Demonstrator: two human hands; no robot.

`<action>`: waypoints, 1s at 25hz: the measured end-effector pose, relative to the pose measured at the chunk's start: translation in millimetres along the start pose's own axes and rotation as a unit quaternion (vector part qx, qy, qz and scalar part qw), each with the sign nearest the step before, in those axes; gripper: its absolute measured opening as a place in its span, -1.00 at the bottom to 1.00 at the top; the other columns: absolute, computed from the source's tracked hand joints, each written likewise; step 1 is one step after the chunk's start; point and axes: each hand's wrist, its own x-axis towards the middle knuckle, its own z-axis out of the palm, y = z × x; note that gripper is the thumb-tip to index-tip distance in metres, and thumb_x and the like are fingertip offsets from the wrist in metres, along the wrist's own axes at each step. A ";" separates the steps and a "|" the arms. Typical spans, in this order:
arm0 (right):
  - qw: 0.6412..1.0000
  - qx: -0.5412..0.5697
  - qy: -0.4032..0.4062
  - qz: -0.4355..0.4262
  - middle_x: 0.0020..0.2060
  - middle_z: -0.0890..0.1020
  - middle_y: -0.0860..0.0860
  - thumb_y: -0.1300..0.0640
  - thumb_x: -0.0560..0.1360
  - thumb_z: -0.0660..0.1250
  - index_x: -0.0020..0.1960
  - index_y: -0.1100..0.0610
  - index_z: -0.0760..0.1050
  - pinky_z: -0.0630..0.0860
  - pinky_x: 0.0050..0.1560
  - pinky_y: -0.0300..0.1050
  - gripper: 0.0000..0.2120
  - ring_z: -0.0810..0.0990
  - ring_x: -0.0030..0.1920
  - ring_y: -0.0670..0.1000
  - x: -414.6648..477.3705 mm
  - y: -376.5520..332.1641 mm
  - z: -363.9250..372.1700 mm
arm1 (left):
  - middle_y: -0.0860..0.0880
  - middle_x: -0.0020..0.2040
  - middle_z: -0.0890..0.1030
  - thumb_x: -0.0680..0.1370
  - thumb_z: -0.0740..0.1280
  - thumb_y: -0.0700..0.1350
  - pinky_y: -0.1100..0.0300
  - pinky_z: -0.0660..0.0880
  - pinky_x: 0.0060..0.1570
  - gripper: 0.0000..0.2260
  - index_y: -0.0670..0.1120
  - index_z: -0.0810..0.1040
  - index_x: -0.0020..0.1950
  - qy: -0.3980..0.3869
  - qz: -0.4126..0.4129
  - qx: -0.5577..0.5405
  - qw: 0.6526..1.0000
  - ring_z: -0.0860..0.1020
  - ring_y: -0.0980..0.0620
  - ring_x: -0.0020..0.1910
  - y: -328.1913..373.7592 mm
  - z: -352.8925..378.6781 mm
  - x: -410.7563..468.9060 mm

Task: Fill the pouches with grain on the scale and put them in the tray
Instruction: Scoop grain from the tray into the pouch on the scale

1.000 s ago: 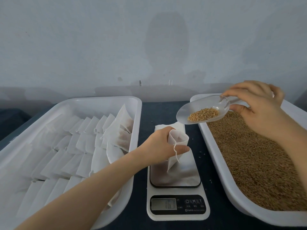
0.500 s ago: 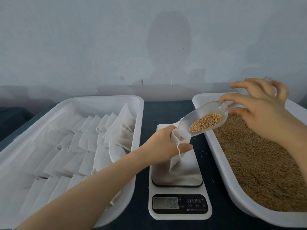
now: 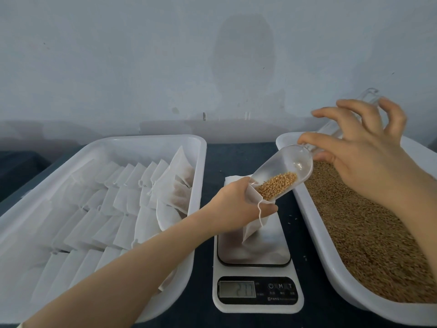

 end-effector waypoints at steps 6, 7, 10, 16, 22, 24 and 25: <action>0.997 -0.034 0.068 -0.022 0.44 0.30 0.13 0.12 0.43 0.46 0.09 -0.03 0.59 -0.02 0.32 0.28 -0.75 0.11 0.43 0.26 4.2 -3.7 -2.8 | 0.12 0.10 0.53 0.40 0.46 0.17 0.15 0.55 0.07 -0.44 0.06 0.36 0.33 0.021 0.011 -0.007 1.000 0.54 0.14 0.04 -1.4 0.0 -0.8; 0.996 -0.036 0.073 -0.027 0.44 0.29 0.13 0.11 0.43 0.46 0.10 -0.04 0.58 -0.01 0.32 0.28 -0.74 0.10 0.43 0.26 4.9 -5.2 -3.0 | 0.13 0.09 0.53 0.40 0.46 0.16 0.16 0.55 0.06 -0.45 0.06 0.37 0.31 0.023 0.015 -0.010 1.000 0.54 0.15 0.03 -1.8 0.1 -0.7; 0.995 -0.039 0.080 -0.037 0.44 0.30 0.12 0.10 0.44 0.45 0.10 -0.05 0.57 0.01 0.31 0.28 -0.75 0.11 0.43 0.25 6.6 -8.5 -3.1 | 0.22 0.01 0.50 0.37 0.48 0.16 0.31 0.49 -0.06 -0.53 0.12 0.37 0.18 0.028 0.021 -0.014 0.999 0.53 0.21 -0.01 -2.4 0.1 -0.7; 0.993 -0.069 0.073 -0.056 0.45 0.29 0.11 0.09 0.43 0.46 0.08 -0.05 0.59 -0.03 0.32 0.25 -0.77 0.10 0.43 0.26 13.7 -10.6 -8.2 | 0.28 -0.06 0.47 0.36 0.50 0.15 0.42 0.39 -0.20 -0.49 0.10 0.39 0.22 0.027 0.028 -0.025 0.999 0.52 0.24 -0.08 -2.1 -2.0 -0.4; 0.993 -0.077 0.060 -0.072 0.43 0.31 0.11 0.17 0.38 0.51 0.04 0.00 0.61 -0.02 0.31 0.26 -0.74 0.14 0.42 0.29 20.8 -9.2 -10.6 | 0.23 -0.05 0.51 0.35 0.51 0.15 0.45 0.38 -0.25 -0.47 0.07 0.43 0.25 0.035 0.030 -0.025 0.999 0.54 0.23 -0.10 -3.5 -2.0 -1.1; 0.993 -0.079 0.049 -0.076 0.43 0.32 0.12 0.19 0.35 0.53 0.03 0.01 0.62 -0.02 0.32 0.24 -0.73 0.14 0.42 0.29 23.5 -9.2 -12.5 | 0.23 -0.06 0.52 0.35 0.51 0.14 0.46 0.38 -0.28 -0.47 0.06 0.43 0.24 0.036 0.032 -0.024 0.999 0.54 0.24 -0.11 -3.2 -2.0 -1.2; 0.993 -0.081 0.043 -0.080 0.43 0.32 0.12 0.20 0.35 0.53 0.02 0.02 0.62 -0.03 0.32 0.24 -0.72 0.14 0.42 0.29 24.5 -9.8 -13.9 | 0.22 -0.05 0.53 0.35 0.51 0.14 0.47 0.38 -0.29 -0.48 0.05 0.44 0.24 0.036 0.033 -0.026 0.998 0.54 0.24 -0.11 -3.1 -2.1 -1.4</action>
